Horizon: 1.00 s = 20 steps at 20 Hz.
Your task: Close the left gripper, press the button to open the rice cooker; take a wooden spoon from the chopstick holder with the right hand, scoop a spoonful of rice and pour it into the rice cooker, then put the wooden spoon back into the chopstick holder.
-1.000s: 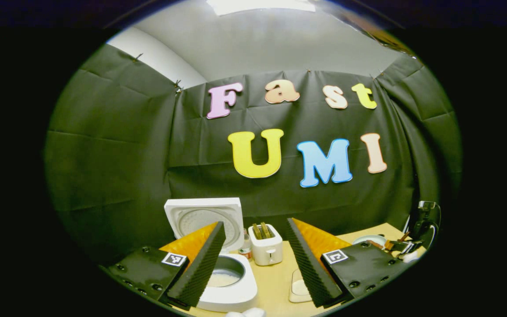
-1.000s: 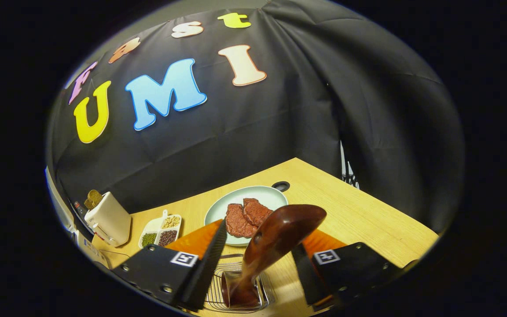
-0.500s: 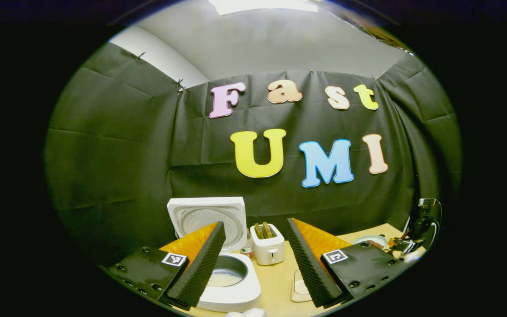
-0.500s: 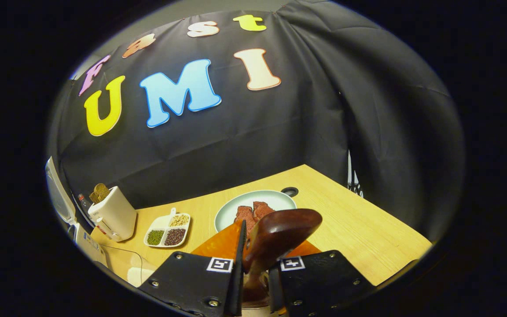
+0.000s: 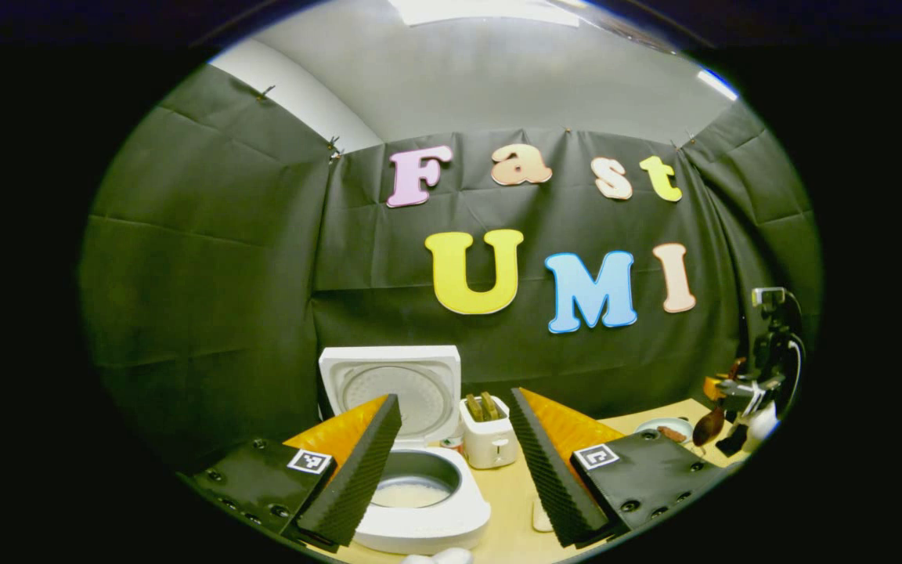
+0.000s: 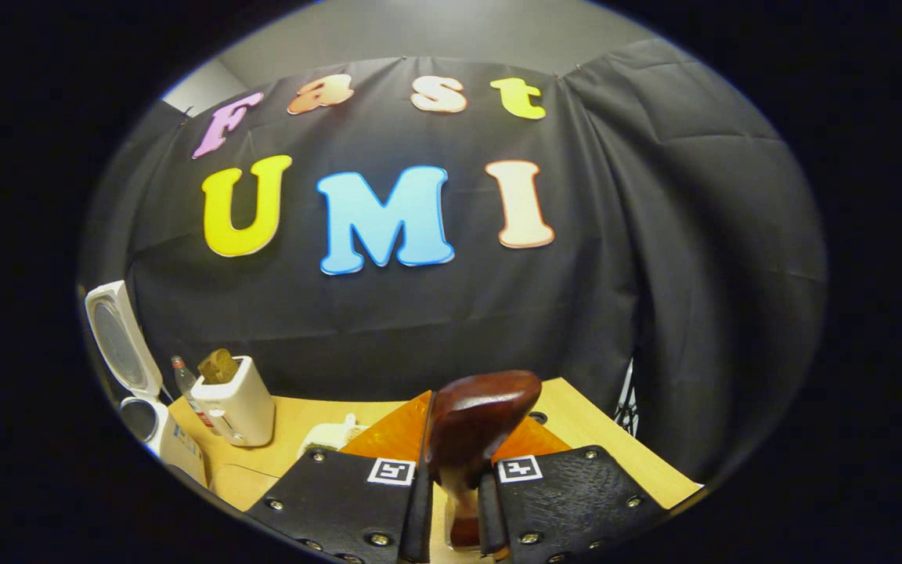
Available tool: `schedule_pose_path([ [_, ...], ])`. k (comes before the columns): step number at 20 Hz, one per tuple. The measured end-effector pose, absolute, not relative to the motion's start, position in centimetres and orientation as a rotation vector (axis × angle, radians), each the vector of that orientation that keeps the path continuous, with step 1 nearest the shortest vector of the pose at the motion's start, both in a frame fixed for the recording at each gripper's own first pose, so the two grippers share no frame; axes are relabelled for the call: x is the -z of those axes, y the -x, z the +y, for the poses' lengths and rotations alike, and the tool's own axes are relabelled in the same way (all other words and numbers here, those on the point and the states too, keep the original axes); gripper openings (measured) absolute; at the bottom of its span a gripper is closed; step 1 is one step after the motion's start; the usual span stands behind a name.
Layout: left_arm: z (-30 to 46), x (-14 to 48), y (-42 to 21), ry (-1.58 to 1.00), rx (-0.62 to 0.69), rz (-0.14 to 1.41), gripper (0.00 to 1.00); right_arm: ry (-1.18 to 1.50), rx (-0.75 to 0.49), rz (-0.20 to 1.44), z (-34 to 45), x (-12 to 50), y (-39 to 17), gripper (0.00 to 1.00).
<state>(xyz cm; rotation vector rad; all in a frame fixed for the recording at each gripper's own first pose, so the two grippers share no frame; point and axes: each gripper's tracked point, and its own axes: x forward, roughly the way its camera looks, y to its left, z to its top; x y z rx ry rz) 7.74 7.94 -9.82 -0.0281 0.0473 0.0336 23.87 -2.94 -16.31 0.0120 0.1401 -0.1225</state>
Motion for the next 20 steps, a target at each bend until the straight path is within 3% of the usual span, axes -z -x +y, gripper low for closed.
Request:
schedule_pose_path([
  [5, 10.6, 10.3, -7.0, 0.042, -0.055, 0.045, 0.97, 0.087, -0.005, 0.113, 7.0, 14.0, -22.7, 0.24],
  [10, 12.5, 11.2, -6.7, 0.048, -0.068, 0.043, 0.96, 0.226, -0.108, 0.165, 15.1, 19.0, -21.7, 0.24],
  [20, 14.9, 13.0, -6.9, 0.053, -0.091, 0.073, 0.96, 0.606, -0.154, 0.278, 17.3, 30.4, -22.2, 0.24],
])
